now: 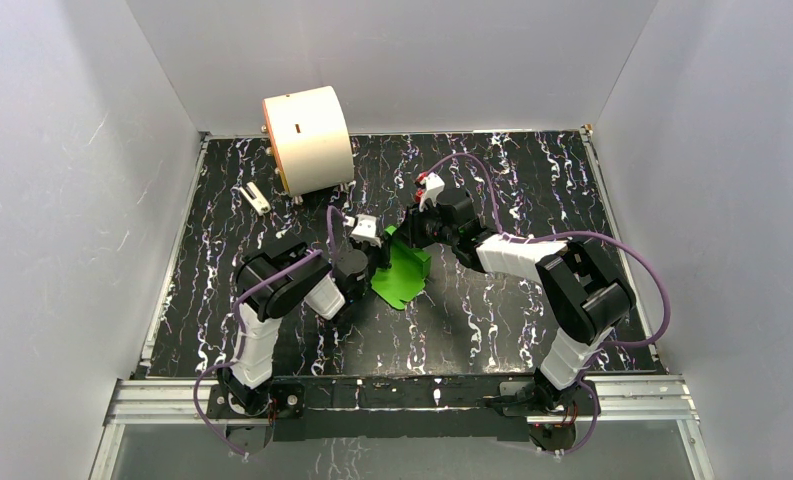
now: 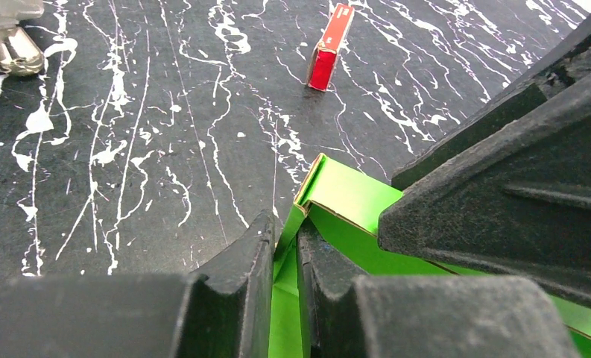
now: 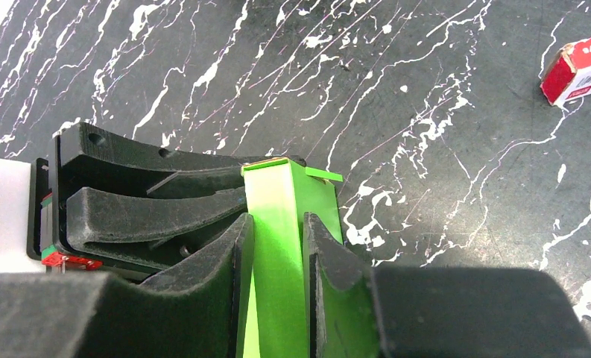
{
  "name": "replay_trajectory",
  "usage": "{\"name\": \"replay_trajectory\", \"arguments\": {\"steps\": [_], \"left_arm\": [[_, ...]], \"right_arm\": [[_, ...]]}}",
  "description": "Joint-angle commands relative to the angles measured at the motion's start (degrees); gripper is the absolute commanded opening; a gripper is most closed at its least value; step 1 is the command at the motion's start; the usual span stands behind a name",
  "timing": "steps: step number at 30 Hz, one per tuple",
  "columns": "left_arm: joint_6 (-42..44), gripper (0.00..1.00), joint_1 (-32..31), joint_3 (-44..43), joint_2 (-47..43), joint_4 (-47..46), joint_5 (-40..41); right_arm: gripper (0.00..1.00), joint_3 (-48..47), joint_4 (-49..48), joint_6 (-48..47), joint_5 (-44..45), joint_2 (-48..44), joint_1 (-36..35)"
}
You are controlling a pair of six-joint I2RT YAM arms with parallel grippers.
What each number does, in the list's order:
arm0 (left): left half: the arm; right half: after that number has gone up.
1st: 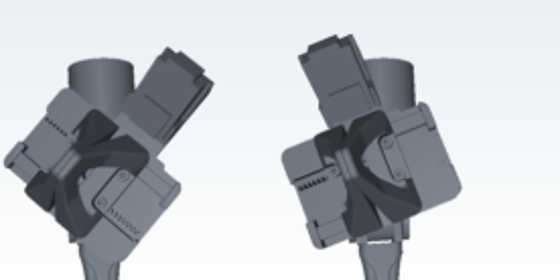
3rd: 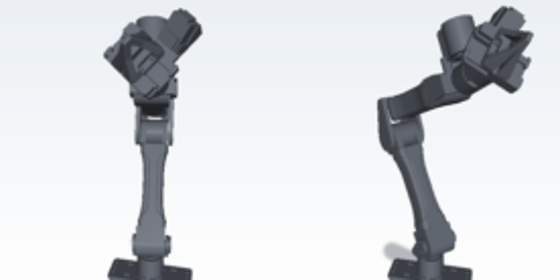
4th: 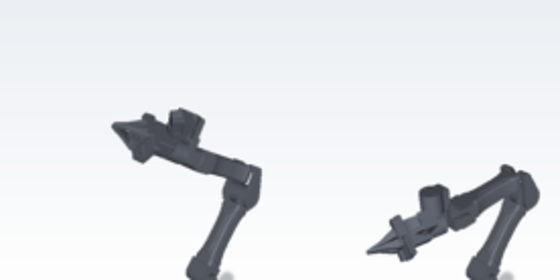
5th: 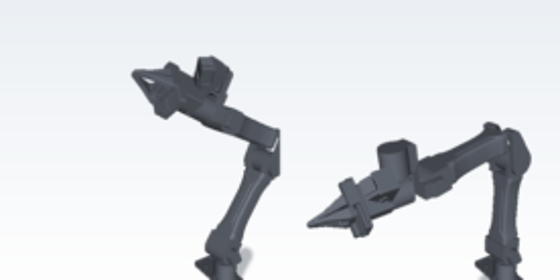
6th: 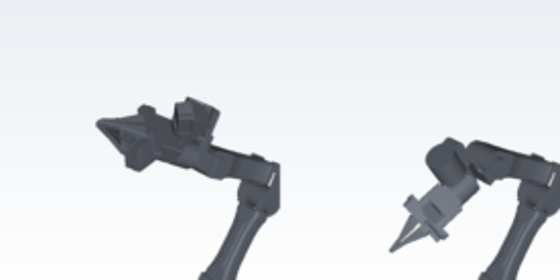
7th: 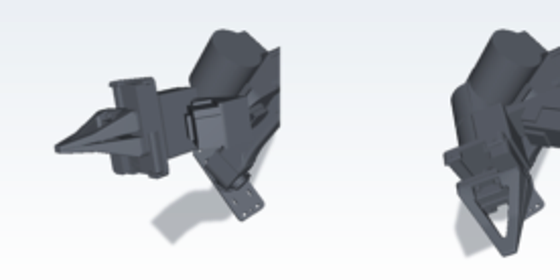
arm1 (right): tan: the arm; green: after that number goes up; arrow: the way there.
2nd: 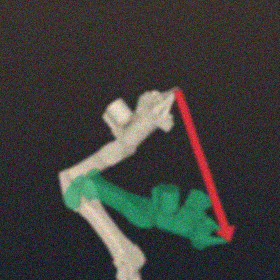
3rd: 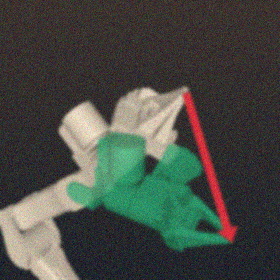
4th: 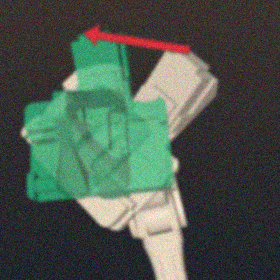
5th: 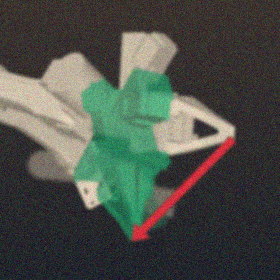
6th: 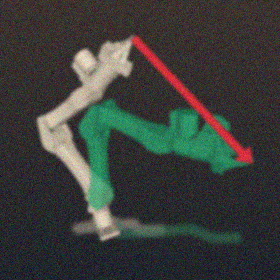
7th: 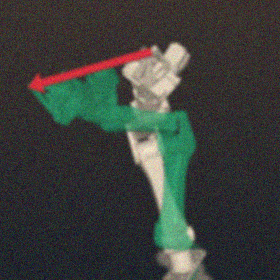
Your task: Fold the paper box
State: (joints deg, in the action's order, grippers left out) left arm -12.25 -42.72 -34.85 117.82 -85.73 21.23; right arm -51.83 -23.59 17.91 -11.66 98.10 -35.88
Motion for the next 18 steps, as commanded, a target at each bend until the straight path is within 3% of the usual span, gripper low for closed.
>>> {"name": "replay_trajectory", "arguments": {"steps": [1,4,9,18], "left_arm": [[4.2,0.05,1.9,0.4,-0.8,-8.9,14.8],[4.5,0.09,1.8,-0.1,-0.9,-7.0,16.2],[5.8,0.28,1.8,0.7,-2.3,-6.8,9.4],[4.1,0.42,1.8,7.4,-9.5,-6.9,2.4]], "right_arm": [[0.31,1.0,6.6,-0.8,0.3,1.0,-0.1],[0.31,0.8,6.3,-0.7,0.0,1.3,0.0],[0.31,0.9,5.6,-0.3,-0.6,1.2,-0.1],[0.31,-0.3,5.2,-0.7,0.6,0.9,0.0]]}}
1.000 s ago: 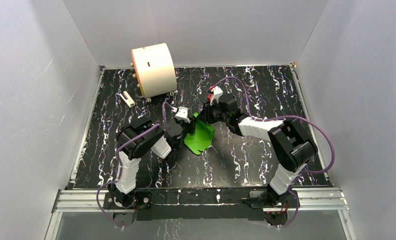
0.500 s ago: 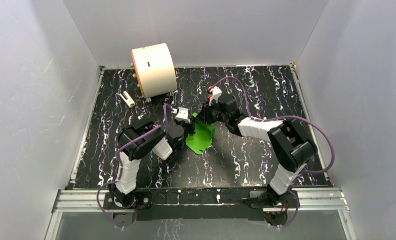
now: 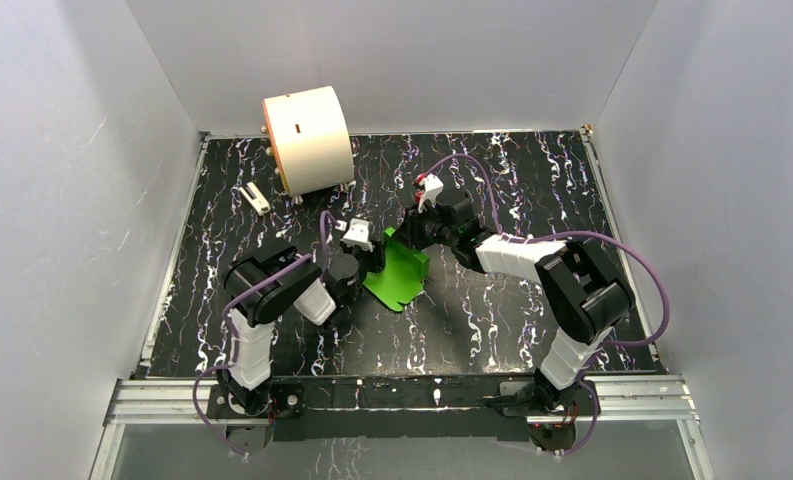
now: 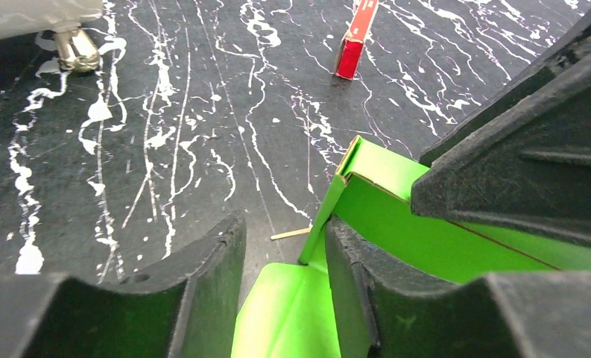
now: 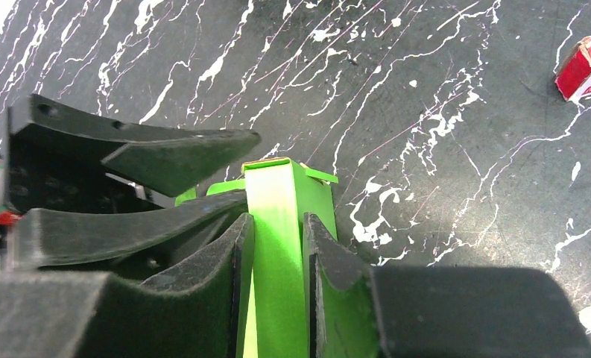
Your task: Fold the paper box
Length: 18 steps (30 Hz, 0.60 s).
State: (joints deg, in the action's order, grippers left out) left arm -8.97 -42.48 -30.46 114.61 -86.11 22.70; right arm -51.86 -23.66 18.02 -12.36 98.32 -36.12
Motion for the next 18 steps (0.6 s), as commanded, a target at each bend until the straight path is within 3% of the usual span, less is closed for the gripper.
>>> {"name": "replay_trajectory", "arguments": {"steps": [1,8,18], "left_arm": [[0.9,0.43,1.6,3.8,-7.1,-6.5,0.5],[-0.2,0.45,2.6,5.3,-9.4,-4.9,-2.0],[-1.1,0.46,3.5,4.7,-9.1,-3.7,-6.9]], "right_arm": [[0.31,-0.5,5.3,-0.9,1.4,0.7,0.3],[0.34,-1.7,5.6,-1.4,0.6,0.4,0.4],[0.49,-4.8,5.5,-0.6,-0.3,-1.3,1.8]]}}
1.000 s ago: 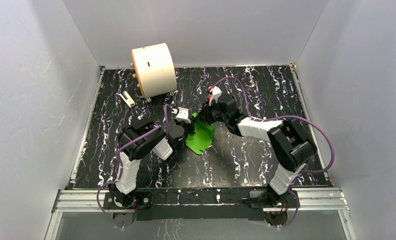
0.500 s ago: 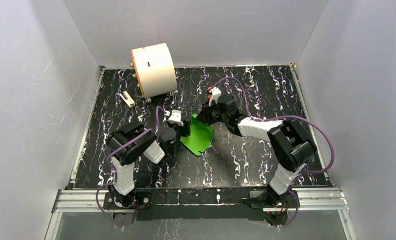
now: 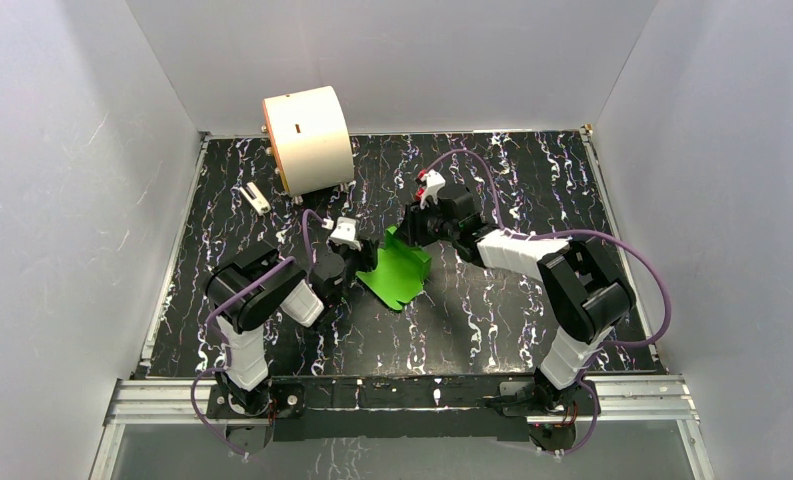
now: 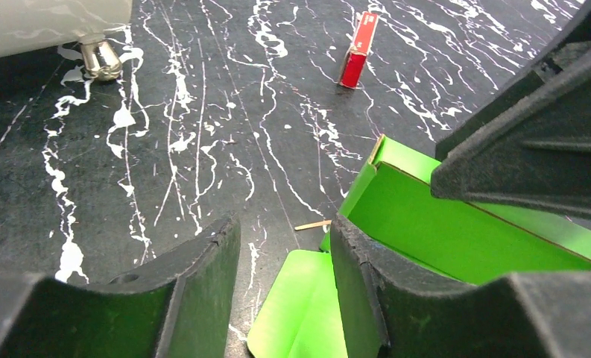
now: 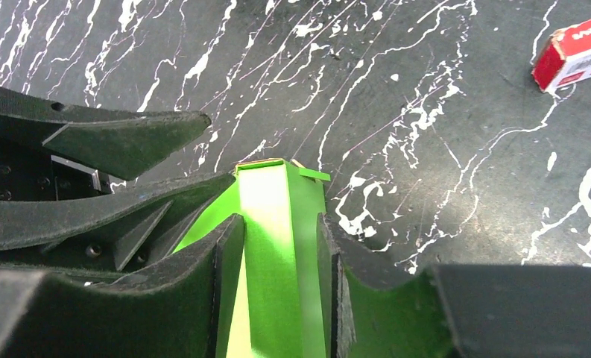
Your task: Fold the paper box
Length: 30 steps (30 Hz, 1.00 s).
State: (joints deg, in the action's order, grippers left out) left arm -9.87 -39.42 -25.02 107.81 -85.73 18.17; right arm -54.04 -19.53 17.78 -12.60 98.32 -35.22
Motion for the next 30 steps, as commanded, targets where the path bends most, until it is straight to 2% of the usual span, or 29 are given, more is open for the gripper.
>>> {"name": "replay_trajectory", "arguments": {"steps": [1,10,13,18,30], "left_arm": [[-0.3,0.46,0.5,-0.8,-2.1,-4.1,-2.7],[-0.9,0.48,1.5,-3.1,-0.4,-2.4,-5.5],[-1.3,0.48,1.9,-4.2,0.7,-2.0,-6.1],[-2.2,0.49,2.2,-5.3,1.8,-1.3,-7.0],[-2.3,0.51,2.8,-9.1,4.9,1.3,-9.4]], "right_arm": [[0.49,-2.9,1.3,-0.1,-0.1,-1.2,1.0],[0.51,-4.8,-1.3,2.4,-3.9,-0.3,2.0],[0.51,-5.3,-1.3,3.2,-2.5,0.1,2.1],[0.49,-5.8,-1.6,4.0,0.4,1.3,2.2],[0.42,-5.8,-1.5,4.5,-0.1,5.9,2.2]]}}
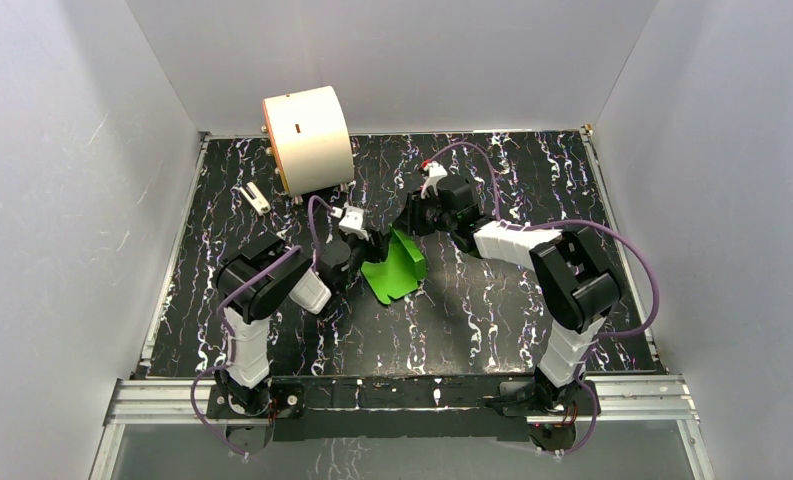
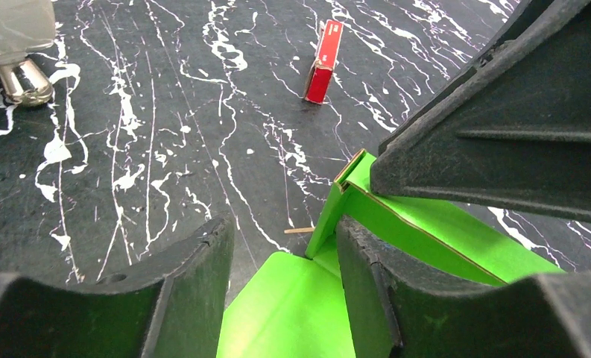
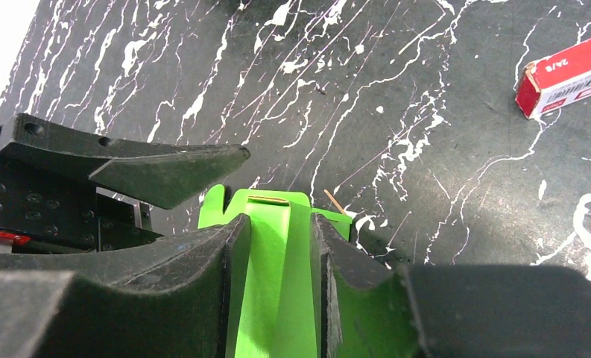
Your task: Fold the paper box
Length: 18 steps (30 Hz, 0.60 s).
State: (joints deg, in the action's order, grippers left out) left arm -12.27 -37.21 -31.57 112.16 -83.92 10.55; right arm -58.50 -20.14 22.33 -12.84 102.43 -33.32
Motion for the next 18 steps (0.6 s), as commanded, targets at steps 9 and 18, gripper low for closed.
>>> {"name": "replay_trajectory", "arguments": {"steps": [9,18], "left_arm": [[0.7,0.48,1.3,-5.7,3.6,1.1,-3.2],[1.2,0.41,1.5,-5.2,3.5,1.0,-5.6]], "right_arm": [[0.33,1.0,4.7,-1.6,2.5,3.9,0.3],[0.29,0.3,16.1,-6.3,9.7,4.5,-1.0]]}}
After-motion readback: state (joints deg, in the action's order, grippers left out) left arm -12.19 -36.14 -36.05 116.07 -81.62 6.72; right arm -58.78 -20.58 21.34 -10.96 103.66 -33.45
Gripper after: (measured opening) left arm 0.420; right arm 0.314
